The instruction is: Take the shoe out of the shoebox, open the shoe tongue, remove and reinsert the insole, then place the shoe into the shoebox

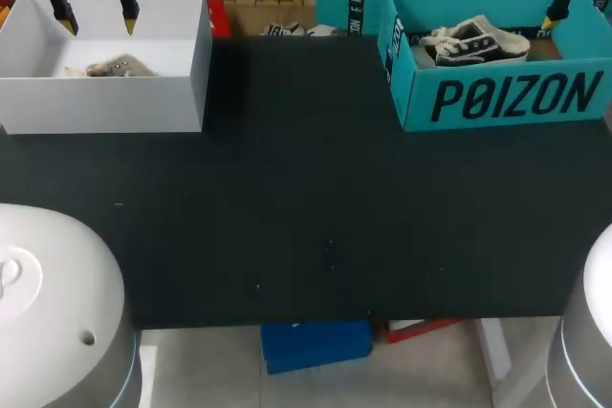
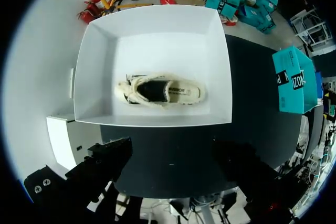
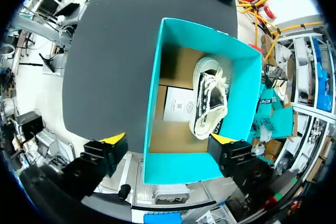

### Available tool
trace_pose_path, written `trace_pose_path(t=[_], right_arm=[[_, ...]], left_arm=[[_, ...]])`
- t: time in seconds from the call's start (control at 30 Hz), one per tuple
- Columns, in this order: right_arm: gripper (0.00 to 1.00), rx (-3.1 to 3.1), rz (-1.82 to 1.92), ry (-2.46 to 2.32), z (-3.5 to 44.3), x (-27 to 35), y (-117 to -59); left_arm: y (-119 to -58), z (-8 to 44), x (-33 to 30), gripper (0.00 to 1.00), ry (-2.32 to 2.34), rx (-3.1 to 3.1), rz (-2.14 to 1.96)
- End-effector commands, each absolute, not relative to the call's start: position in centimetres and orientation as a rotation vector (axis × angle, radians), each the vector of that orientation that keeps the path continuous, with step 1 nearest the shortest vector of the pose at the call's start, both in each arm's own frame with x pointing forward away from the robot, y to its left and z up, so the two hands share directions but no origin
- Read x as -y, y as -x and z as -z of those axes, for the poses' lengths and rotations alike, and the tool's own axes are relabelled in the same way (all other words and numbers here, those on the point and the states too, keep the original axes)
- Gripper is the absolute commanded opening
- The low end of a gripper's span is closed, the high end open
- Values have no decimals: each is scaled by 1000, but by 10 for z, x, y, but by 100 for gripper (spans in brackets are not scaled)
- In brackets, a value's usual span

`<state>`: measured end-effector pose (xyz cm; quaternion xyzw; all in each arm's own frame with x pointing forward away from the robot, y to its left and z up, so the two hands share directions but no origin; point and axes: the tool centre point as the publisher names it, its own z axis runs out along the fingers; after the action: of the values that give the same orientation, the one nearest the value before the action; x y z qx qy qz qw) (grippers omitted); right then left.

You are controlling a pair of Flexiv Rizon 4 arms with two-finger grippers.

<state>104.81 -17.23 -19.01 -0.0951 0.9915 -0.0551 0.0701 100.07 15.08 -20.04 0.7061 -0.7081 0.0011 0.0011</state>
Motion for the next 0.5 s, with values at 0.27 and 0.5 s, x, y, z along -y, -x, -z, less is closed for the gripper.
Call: trace_pose_path(t=[0.27, 0.5], right_arm=[[100, -3043, 189, 290, 207, 164, -1083], [100, -3055, 202, 318, 225, 156, -1102]], left_arm=[[-1000, 200, -150, 100, -2219, 2222, -1], [-1000, 200, -150, 100, -2219, 2222, -1]])
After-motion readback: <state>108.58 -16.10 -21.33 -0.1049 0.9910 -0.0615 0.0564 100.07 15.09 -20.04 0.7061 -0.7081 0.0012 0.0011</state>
